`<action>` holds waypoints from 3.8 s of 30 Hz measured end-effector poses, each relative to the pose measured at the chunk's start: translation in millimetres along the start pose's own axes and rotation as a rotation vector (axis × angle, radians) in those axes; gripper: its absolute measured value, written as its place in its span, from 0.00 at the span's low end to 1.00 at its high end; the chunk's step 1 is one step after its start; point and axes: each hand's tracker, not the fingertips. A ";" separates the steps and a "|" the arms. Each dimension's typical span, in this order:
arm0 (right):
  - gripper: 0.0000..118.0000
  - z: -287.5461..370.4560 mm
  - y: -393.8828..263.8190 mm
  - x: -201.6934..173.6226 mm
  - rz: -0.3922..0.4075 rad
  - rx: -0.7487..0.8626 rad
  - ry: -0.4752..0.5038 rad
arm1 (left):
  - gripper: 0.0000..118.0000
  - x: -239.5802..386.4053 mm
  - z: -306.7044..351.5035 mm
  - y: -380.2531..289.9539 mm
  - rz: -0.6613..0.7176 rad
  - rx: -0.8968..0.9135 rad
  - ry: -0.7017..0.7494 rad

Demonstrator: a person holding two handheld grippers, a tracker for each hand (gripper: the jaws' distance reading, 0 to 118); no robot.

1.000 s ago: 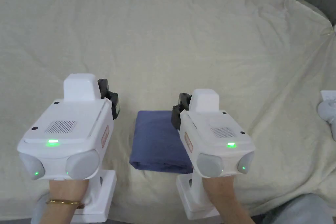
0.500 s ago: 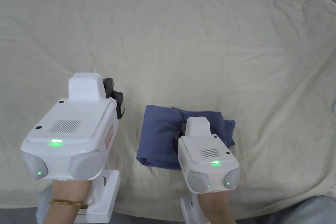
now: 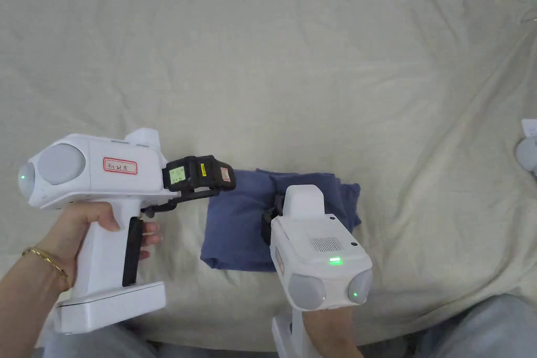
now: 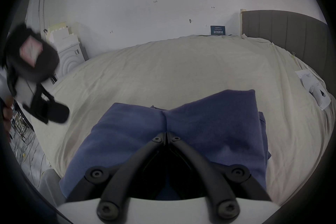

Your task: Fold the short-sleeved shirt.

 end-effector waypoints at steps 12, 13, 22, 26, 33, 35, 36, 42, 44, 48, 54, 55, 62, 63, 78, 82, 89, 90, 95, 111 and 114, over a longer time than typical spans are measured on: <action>0.00 1.7 2.5 1.1 -0.033 -0.009 0.012 | 0.62 -17.3 -35.1 -3.2 0.172 -0.130 -0.194; 0.00 1.8 3.4 1.6 -0.050 -0.013 0.013 | 0.49 -16.0 -35.7 -3.4 0.157 -0.136 -0.196; 0.00 2.3 5.9 2.8 -0.077 -0.025 0.017 | 0.18 -1.5 -42.3 -11.1 0.093 -0.132 -0.089; 0.00 5.0 13.5 1.8 -0.051 -0.041 0.024 | 0.16 28.8 -32.9 -1.2 0.029 -0.156 -0.001; 0.00 65.2 56.6 21.8 0.061 0.094 0.075 | 0.16 47.7 6.8 15.6 -0.083 -0.111 -0.015; 0.00 87.5 73.5 32.5 0.078 0.155 0.056 | 0.16 39.9 20.3 22.5 -0.097 -0.096 0.041; 0.00 96.4 80.4 40.0 0.071 0.173 0.057 | 0.15 35.5 28.0 25.4 -0.096 -0.092 0.070; 0.00 133.3 116.2 69.4 0.046 0.262 -0.019 | 0.15 -19.4 91.2 47.9 -0.058 -0.031 0.263; 0.00 137.2 124.4 79.1 0.004 0.268 -0.045 | 0.15 -41.8 114.8 57.4 -0.051 -0.004 0.371; 0.00 140.5 134.3 89.0 -0.063 0.301 -0.086 | 0.15 -92.4 155.9 79.8 0.028 0.038 0.520; 0.00 132.2 140.7 91.9 -0.078 0.305 -0.145 | 0.15 -171.2 202.7 117.6 0.075 0.073 0.814; 0.00 129.5 141.1 91.1 -0.084 0.301 -0.152 | 0.15 -182.2 209.0 122.7 0.078 0.063 0.836; 0.00 116.0 143.6 83.6 -0.059 0.270 -0.191 | 0.15 -230.2 231.4 133.7 0.114 0.075 1.049; 0.00 114.4 144.7 83.7 -0.060 0.264 -0.186 | 0.15 -235.5 233.0 132.3 0.124 0.078 1.066; 0.00 122.2 155.8 73.5 -0.022 0.278 -0.157 | 0.89 -170.2 280.7 105.3 0.032 0.645 1.172; 0.00 130.4 163.7 85.0 0.000 0.290 -0.134 | 0.89 -92.4 280.9 93.0 -0.042 0.917 1.079; 0.00 142.5 190.8 100.1 0.040 0.344 -0.121 | 0.89 26.8 226.5 68.0 -0.234 1.063 0.865; 0.00 142.4 194.5 101.4 0.053 0.351 -0.119 | 0.89 35.7 211.2 71.5 -0.255 1.075 0.844; 0.00 146.4 208.9 107.7 0.083 0.395 -0.126 | 0.89 92.2 153.0 41.0 -0.345 1.091 0.750; 0.00 157.1 176.8 136.0 0.113 0.430 -0.178 | 0.81 140.4 47.1 -40.6 -0.511 1.017 0.653; 0.00 158.8 167.0 135.6 0.108 0.430 -0.172 | 0.62 137.0 42.3 -46.7 -0.520 1.003 0.645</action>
